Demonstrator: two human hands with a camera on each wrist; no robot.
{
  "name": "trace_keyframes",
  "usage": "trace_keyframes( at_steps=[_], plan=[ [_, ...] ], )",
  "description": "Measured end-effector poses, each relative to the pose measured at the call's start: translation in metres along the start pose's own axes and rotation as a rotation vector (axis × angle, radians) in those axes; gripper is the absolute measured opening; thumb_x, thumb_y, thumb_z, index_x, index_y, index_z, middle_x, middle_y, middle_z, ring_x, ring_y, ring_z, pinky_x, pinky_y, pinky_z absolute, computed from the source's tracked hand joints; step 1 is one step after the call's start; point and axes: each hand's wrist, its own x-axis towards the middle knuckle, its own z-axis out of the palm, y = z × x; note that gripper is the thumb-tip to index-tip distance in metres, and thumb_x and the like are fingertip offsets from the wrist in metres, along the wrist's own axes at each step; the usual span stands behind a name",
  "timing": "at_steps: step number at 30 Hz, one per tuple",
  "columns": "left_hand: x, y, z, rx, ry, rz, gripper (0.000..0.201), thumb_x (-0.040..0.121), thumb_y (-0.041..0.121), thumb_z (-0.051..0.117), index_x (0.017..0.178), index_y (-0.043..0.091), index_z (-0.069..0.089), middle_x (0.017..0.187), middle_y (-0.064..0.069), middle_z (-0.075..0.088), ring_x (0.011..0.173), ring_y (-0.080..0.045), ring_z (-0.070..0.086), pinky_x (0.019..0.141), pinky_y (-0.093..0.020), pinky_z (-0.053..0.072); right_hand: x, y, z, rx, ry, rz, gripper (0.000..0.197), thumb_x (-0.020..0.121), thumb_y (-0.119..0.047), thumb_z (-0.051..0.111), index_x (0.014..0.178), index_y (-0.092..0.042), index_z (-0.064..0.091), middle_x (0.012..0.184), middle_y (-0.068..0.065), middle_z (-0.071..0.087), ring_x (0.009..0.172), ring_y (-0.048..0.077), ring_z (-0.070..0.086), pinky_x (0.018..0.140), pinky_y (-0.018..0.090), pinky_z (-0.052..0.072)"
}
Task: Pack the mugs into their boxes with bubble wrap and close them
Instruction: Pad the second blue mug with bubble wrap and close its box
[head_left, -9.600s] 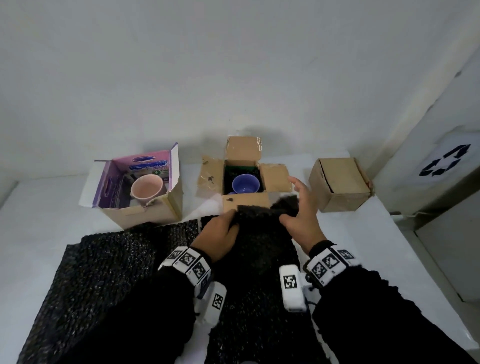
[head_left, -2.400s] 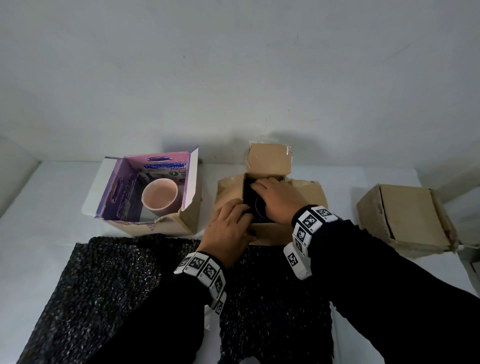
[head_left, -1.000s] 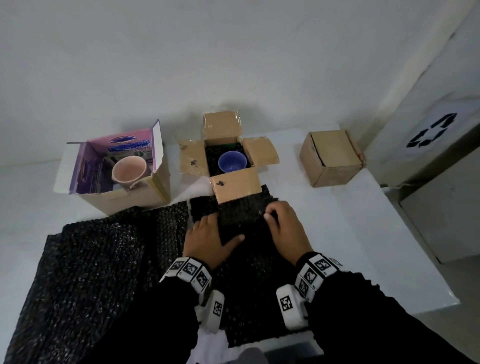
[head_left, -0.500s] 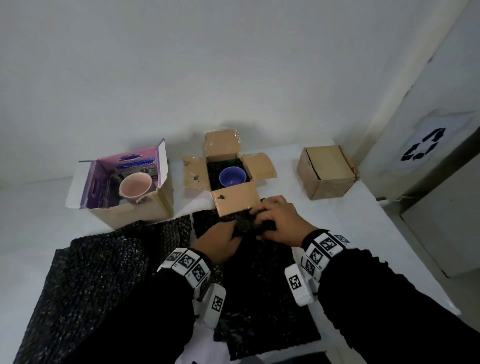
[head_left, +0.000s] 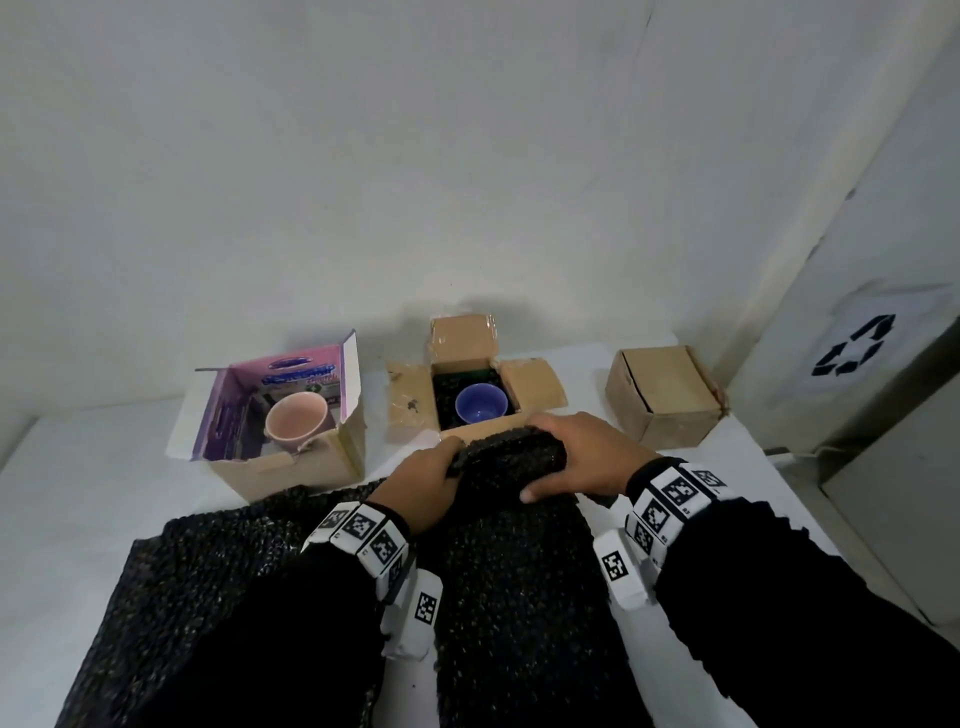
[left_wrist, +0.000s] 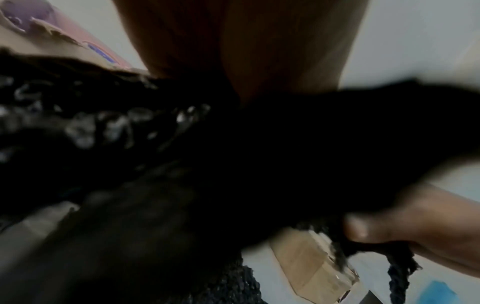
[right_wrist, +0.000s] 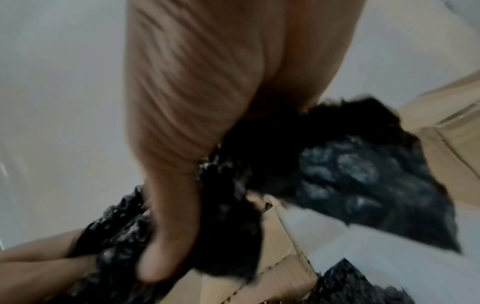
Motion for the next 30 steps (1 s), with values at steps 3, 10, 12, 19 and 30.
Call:
trace_keyframes(
  at_steps=[3,10,12,19,30],
  plan=[
    [0.0,0.004,-0.01,0.016,-0.068,0.001,0.046,0.08,0.06,0.063,0.105,0.022,0.06,0.095,0.001,0.066,0.086,-0.016,0.061,0.075,-0.031,0.047,0.008,0.005,-0.01,-0.059,0.004,0.011,0.019,0.084,-0.027,0.072,0.077,-0.039,0.059,0.074,-0.016,0.055,0.063,-0.01,0.054,0.061,0.021,0.037],
    [0.017,-0.001,-0.019,0.032,-0.091,-0.049,0.024,0.096,0.029,0.055,0.113,0.012,0.06,0.107,-0.009,0.066,0.1,-0.025,0.06,0.081,-0.029,0.042,0.023,0.017,-0.017,0.022,0.057,0.126,0.008,0.096,-0.017,0.051,0.091,-0.012,0.054,0.08,0.006,0.065,0.067,0.02,0.062,0.062,0.033,0.048],
    [0.034,-0.006,-0.027,-0.031,-0.07,-0.095,0.025,0.091,0.036,0.061,0.103,0.015,0.056,0.097,-0.007,0.066,0.09,-0.022,0.062,0.076,-0.034,0.046,0.036,0.025,-0.021,0.035,0.064,0.139,0.005,0.098,-0.019,0.05,0.095,-0.014,0.05,0.077,0.004,0.061,0.063,0.018,0.057,0.058,0.031,0.042],
    [0.076,-0.007,-0.044,-0.528,0.193,-0.187,0.018,0.086,0.001,0.048,0.086,0.019,0.044,0.075,-0.006,0.044,0.054,-0.015,0.04,0.045,-0.024,0.036,0.046,0.032,-0.018,0.359,0.247,0.152,0.017,0.097,-0.03,0.051,0.105,-0.023,0.038,0.078,-0.001,0.058,0.042,0.003,0.047,0.05,0.027,0.042],
    [0.112,-0.029,-0.028,-0.294,0.202,-0.175,0.019,0.07,0.021,0.072,0.073,0.038,0.066,0.083,0.01,0.069,0.082,-0.012,0.065,0.082,-0.033,0.054,0.111,0.051,-0.007,-0.107,0.599,0.24,0.03,0.085,-0.007,0.057,0.106,-0.028,0.061,0.102,-0.004,0.046,0.1,0.021,0.036,0.091,0.039,0.034]
  ],
)
